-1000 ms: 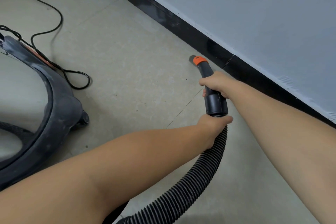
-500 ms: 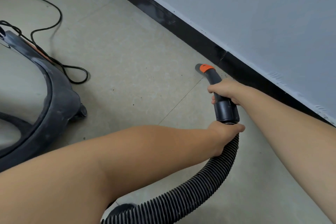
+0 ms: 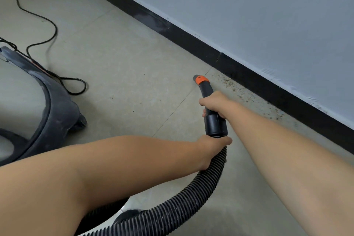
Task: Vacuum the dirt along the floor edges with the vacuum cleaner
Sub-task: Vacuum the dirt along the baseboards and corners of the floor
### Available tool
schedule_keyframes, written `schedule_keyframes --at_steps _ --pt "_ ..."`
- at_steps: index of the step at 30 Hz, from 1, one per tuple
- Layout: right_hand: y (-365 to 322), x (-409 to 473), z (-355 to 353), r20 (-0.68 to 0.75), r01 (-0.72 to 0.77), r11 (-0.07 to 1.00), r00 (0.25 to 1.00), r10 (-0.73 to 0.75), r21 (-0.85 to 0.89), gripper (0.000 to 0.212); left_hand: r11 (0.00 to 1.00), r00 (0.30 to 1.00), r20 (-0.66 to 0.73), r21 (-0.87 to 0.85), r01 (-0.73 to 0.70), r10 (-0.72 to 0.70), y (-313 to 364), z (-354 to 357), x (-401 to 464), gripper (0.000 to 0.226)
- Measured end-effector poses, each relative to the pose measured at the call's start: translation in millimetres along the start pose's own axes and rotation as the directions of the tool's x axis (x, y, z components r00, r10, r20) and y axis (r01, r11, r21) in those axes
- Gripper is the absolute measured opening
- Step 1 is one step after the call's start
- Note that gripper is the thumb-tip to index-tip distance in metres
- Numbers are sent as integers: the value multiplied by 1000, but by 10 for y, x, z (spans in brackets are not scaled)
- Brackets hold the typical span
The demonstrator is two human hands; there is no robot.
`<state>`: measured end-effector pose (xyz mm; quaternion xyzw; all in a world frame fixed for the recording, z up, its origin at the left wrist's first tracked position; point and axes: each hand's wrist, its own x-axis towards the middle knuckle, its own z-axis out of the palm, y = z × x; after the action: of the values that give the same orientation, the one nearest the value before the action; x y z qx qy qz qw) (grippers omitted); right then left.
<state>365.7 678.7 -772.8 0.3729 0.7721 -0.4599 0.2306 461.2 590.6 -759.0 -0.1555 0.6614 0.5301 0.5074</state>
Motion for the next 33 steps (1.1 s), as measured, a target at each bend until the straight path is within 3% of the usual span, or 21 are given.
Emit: schedule_keyframes --at_steps 4,11,18,33 --pt "310 -32 -112 -115 -37 994 992 49 107 30 995 992 73 19 100 -101 -46 83 -65 21" --pt "574 -146 -353 -21 -112 880 990 137 461 30 993 990 116 96 74 -85 -80 187 -32 17" --pt "747 -197 -457 -173 -138 870 954 245 473 26 983 979 169 166 84 -112 -103 308 -2 16" --pt "359 98 -456 -120 -98 930 981 149 354 22 998 996 76 36 45 -48 89 248 211 23"
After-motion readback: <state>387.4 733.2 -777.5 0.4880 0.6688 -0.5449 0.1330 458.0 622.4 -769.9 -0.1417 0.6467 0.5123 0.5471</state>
